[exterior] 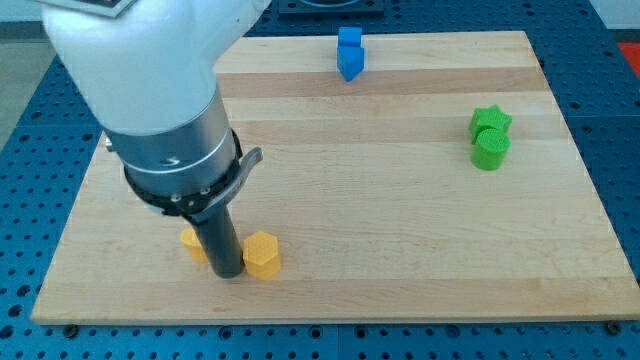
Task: Push the hexagon towards the bottom right of the board
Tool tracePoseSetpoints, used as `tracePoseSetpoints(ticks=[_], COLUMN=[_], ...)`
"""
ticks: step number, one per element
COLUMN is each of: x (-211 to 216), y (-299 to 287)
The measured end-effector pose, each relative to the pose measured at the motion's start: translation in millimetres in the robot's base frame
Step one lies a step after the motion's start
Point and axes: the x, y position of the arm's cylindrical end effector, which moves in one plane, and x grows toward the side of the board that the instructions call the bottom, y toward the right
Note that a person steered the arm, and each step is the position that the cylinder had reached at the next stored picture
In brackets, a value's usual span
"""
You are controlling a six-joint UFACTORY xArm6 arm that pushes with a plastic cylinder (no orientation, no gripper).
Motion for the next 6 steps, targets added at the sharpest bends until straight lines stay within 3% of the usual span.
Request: tracePoseSetpoints(ticks=[2, 6], x=[-10.7, -24.2], y=[12.0, 132.6])
